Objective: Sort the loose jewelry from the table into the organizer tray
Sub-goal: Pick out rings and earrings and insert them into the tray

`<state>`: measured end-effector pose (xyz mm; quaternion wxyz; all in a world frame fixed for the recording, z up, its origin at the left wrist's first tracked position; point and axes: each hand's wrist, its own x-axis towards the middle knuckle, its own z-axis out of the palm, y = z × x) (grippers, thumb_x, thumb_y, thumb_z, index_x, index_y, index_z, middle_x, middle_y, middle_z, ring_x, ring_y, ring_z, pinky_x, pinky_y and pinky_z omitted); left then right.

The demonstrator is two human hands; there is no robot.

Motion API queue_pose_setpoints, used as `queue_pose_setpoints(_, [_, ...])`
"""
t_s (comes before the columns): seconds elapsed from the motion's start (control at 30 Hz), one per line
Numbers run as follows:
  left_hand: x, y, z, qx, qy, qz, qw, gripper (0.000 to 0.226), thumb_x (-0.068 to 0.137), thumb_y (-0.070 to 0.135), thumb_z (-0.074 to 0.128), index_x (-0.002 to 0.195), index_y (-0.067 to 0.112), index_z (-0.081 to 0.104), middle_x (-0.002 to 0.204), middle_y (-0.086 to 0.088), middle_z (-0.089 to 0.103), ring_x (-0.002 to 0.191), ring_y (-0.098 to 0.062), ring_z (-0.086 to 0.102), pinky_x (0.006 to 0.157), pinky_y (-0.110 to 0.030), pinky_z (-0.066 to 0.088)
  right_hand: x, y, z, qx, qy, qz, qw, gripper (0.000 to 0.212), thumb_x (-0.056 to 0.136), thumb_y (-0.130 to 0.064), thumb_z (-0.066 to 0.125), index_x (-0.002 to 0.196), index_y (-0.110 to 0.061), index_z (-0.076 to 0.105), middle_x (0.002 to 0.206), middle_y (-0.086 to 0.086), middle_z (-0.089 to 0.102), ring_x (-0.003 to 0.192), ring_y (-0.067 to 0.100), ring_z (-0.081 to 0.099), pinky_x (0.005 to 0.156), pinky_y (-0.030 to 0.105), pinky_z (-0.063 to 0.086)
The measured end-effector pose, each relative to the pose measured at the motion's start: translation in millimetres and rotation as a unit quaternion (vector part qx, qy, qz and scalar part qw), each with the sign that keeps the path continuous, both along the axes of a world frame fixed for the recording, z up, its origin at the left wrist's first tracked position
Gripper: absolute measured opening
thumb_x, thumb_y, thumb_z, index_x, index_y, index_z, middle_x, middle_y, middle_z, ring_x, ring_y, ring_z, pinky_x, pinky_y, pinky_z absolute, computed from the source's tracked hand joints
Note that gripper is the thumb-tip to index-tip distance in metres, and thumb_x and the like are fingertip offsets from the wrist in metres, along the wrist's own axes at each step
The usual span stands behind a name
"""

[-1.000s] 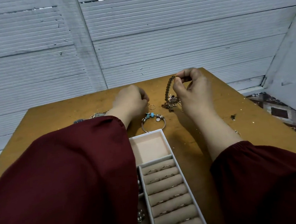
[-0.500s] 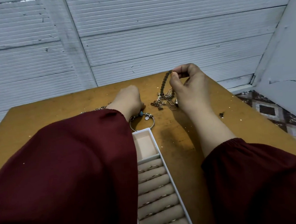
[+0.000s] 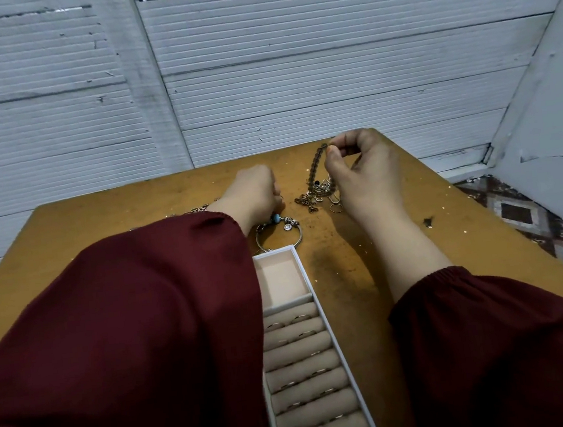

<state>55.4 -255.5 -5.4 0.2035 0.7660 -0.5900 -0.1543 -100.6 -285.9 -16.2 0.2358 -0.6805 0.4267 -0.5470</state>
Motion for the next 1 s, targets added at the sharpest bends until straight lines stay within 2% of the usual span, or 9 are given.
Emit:
queue_pose_setpoints(0.1, [0.1, 12.2, 10.5, -0.036, 0.085, -0.01, 0.996, 0.015, 0.08, 0.002, 0.072, 0.082, 0.008, 0.059, 0.071, 0.002, 0.061, 0.056, -0.003, 0.061, 0.041, -0.007, 0.039, -1.6, 4.6, 3.1, -0.002, 0.015, 0.011, 1.0, 0.004, 0.087, -0.025, 0.06, 0.09, -0.026, 0.058, 0.086, -0.012, 0.059, 0.075, 0.015, 0.054, 0.07, 0.037, 0.049])
queue_pose_setpoints(0.23, [0.7, 31.5, 20.9, -0.084, 0.115, -0.014, 0.99, 0.012, 0.075, 0.004, 0.077, 0.075, 0.009, 0.066, 0.052, 0.008, 0.057, 0.034, 0.005, 0.049, 0.04, -0.008, 0.037, -4.1, 14.9, 8.9, -0.011, 0.023, 0.026, 0.999, 0.004, 0.087, -0.026, 0.06, 0.09, -0.027, 0.057, 0.085, -0.012, 0.059, 0.074, 0.015, 0.054, 0.072, 0.038, 0.05])
queue_pose_setpoints(0.3, [1.1, 42.1, 24.0, -0.1, 0.139, -0.01, 0.985, 0.012, 0.076, 0.002, 0.076, 0.074, 0.009, 0.067, 0.052, 0.006, 0.059, 0.038, 0.001, 0.052, 0.045, -0.012, 0.044, -3.5, 23.6, 12.1, -0.011, 0.015, 0.037, 0.999, 0.004, 0.086, -0.026, 0.06, 0.09, -0.027, 0.058, 0.083, -0.013, 0.058, 0.074, 0.014, 0.054, 0.071, 0.038, 0.05])
queue_pose_setpoints(0.37, [1.0, 53.5, 26.0, -0.117, 0.161, -0.005, 0.98, 0.017, 0.077, 0.0, 0.074, 0.071, 0.014, 0.066, 0.062, -0.004, 0.065, 0.054, -0.011, 0.062, 0.062, -0.027, 0.058, -1.7, 33.6, 17.3, -0.013, 0.005, 0.05, 0.999, 0.005, 0.086, -0.025, 0.06, 0.09, -0.027, 0.058, 0.081, -0.014, 0.057, 0.073, 0.013, 0.053, 0.07, 0.035, 0.048])
queue_pose_setpoints(0.47, [-0.3, 74.1, 29.8, -0.139, 0.2, 0.002, 0.97, 0.019, 0.079, -0.002, 0.071, 0.072, 0.015, 0.067, 0.072, -0.012, 0.067, 0.07, -0.026, 0.067, 0.077, -0.045, 0.058, -2.2, 50.2, 28.7, -0.018, -0.001, 0.062, 0.998, 0.005, 0.086, -0.024, 0.061, 0.089, -0.027, 0.059, 0.08, -0.015, 0.059, 0.072, 0.009, 0.051, 0.068, 0.029, 0.045])
queue_pose_setpoints(0.6, [-6.2, 105.7, 38.1, -0.165, 0.211, 0.015, 0.963, 0.014, 0.082, 0.001, 0.068, 0.08, 0.014, 0.07, 0.072, -0.009, 0.067, 0.067, -0.022, 0.066, 0.078, -0.039, 0.058, -8.2, 74.6, 43.4, -0.013, -0.023, 0.08, 0.996, 0.006, 0.086, -0.024, 0.062, 0.089, -0.028, 0.059, 0.079, -0.016, 0.059, 0.061, 0.004, 0.046, 0.064, 0.026, 0.042])
queue_pose_setpoints(0.73, [-11.9, 138.6, 42.0, -0.181, 0.233, 0.036, 0.955, 0.019, 0.084, 0.001, 0.066, 0.08, 0.019, 0.07, 0.066, -0.001, 0.065, 0.056, -0.009, 0.062, 0.065, -0.026, 0.052, -14.4, 102.0, 51.9, -0.015, -0.032, 0.088, 0.995, 0.008, 0.086, -0.021, 0.063, 0.088, -0.028, 0.059, 0.078, -0.016, 0.059, 0.055, 0.005, 0.044, 0.06, 0.026, 0.041])
queue_pose_setpoints(0.87, [-16.9, 172.0, 44.3, -0.213, 0.268, 0.058, 0.938, 0.019, 0.085, 0.0, 0.066, 0.081, 0.018, 0.071, 0.074, -0.005, 0.069, 0.063, -0.014, 0.065, 0.071, -0.029, 0.056, -19.8, 130.5, 53.9, -0.006, -0.034, 0.114, 0.993, 0.012, 0.086, -0.021, 0.063, 0.084, -0.031, 0.058, 0.076, -0.016, 0.058, 0.055, 0.007, 0.045, 0.059, 0.026, 0.041])
queue_pose_setpoints(1.0, [-23.4, 203.9, 44.8, -0.25, 0.277, 0.078, 0.925, 0.021, 0.084, 0.001, 0.067, 0.079, 0.021, 0.07, 0.072, -0.003, 0.067, 0.062, -0.013, 0.06, 0.067, -0.026, 0.053, -21.5, 158.5, 56.9, -0.007, -0.046, 0.136, 0.99, 0.012, 0.085, -0.02, 0.063, 0.083, -0.031, 0.057, 0.077, -0.012, 0.061, 0.055, 0.001, 0.046, 0.058, 0.022, 0.04])
